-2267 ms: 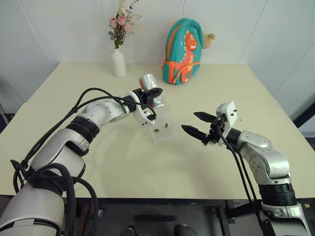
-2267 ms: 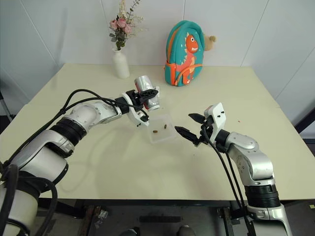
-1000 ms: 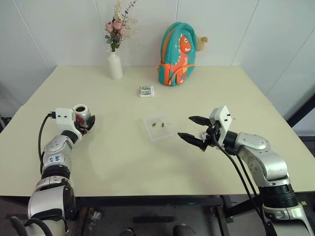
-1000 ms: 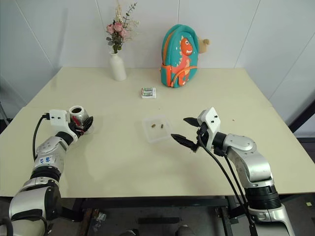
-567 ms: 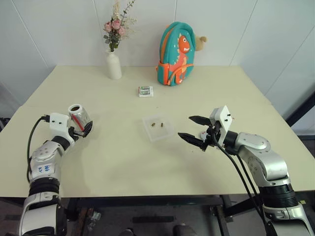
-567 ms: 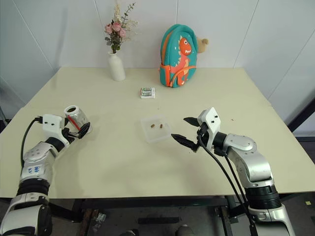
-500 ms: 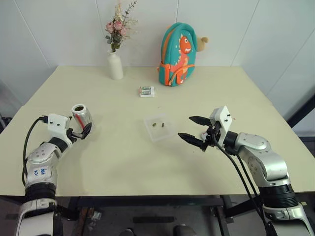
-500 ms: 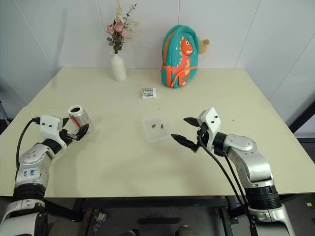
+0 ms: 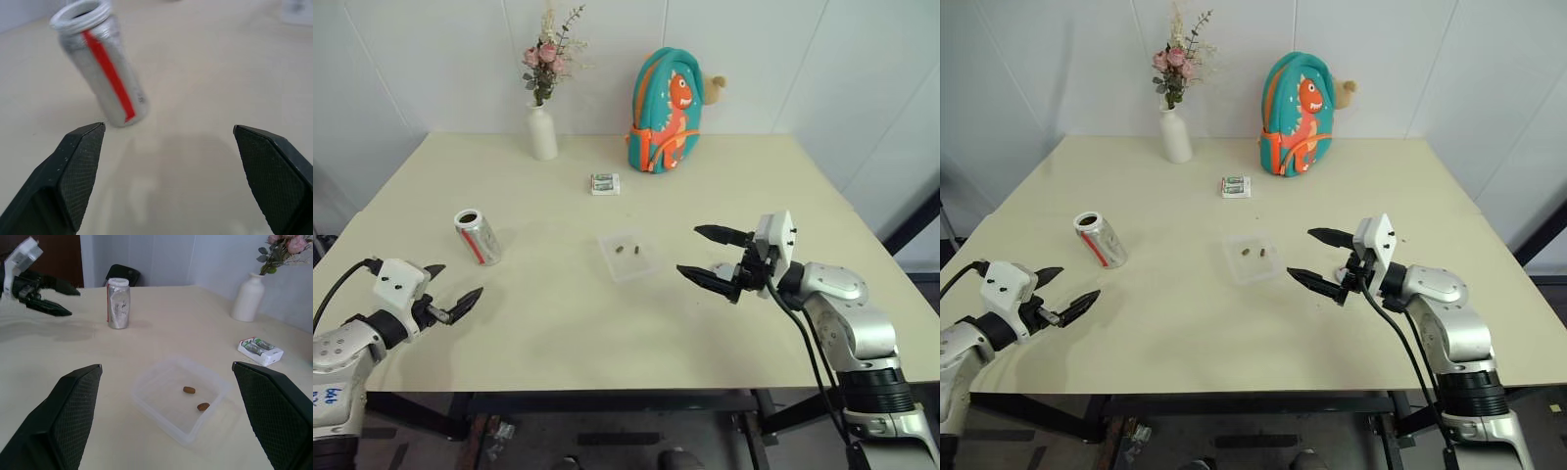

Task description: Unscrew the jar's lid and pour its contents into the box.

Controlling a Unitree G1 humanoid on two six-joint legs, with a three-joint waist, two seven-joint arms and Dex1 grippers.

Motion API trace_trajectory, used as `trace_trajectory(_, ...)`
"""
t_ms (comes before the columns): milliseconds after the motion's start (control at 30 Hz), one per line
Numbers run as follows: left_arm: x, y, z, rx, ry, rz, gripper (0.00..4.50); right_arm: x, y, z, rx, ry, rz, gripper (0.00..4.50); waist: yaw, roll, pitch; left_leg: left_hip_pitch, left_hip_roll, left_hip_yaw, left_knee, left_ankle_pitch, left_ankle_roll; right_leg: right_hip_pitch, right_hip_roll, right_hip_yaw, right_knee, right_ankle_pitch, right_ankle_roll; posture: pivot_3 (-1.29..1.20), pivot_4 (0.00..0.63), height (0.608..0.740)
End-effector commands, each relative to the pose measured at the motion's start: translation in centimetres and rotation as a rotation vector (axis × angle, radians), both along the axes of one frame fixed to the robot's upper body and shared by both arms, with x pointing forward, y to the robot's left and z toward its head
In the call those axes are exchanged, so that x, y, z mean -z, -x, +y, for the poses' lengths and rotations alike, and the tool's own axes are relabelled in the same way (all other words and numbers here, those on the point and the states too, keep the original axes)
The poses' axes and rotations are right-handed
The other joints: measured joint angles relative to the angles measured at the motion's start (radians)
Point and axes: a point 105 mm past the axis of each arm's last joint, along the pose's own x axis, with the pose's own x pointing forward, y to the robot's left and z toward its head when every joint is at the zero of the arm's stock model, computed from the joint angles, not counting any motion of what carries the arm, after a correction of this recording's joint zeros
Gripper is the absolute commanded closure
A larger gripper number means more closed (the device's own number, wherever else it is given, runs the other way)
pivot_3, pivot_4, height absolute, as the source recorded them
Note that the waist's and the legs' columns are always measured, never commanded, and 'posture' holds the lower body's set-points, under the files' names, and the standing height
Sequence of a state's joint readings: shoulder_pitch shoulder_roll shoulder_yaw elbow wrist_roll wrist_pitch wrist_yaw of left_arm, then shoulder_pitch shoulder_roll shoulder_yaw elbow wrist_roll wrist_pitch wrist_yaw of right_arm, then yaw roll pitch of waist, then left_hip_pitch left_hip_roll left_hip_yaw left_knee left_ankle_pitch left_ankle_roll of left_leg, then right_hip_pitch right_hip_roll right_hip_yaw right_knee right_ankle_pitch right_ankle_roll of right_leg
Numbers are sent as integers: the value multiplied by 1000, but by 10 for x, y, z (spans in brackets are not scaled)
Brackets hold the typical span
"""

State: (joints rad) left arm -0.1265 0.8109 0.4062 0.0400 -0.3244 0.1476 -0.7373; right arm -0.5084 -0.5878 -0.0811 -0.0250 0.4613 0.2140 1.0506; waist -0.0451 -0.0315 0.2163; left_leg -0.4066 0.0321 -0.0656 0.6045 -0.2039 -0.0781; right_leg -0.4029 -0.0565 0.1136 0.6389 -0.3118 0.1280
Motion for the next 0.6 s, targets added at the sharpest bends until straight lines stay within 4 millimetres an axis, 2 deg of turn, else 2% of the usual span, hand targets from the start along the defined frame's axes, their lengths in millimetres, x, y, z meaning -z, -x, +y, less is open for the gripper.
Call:
trace_trajectory(33,-41,8,-40,253,-88,-89,31,-16,13,-24,-5,18,-107,0,8,0,0,0,0,0,0,0,0,2,0,0,-3,0,0,0,150,740)
trace_trajectory(167,-39,14,-46,376,-171,-59,31,-6,25,-45,-8,161,-76,0,4,1,0,2,-1,5,-4,0,1,8,-3,2,-17,4,3,0,150,740)
trace_trajectory(233,-40,10,-45,380,-154,-52,31,-8,28,-49,-15,168,-57,0,-5,1,0,2,-1,6,-6,-1,2,8,-3,3,-19,4,3,0,150,740)
trace_trajectory(400,-30,15,-45,402,-107,-4,31,-13,38,-36,-39,119,-45,0,-20,1,0,4,1,5,-9,-2,3,5,-1,2,-12,9,17,0,150,740)
trace_trajectory(600,-24,20,-44,381,-116,2,31,-12,38,-25,-91,105,-37,0,-18,1,0,3,1,5,-9,-3,3,4,-2,2,-14,7,15,0,150,740)
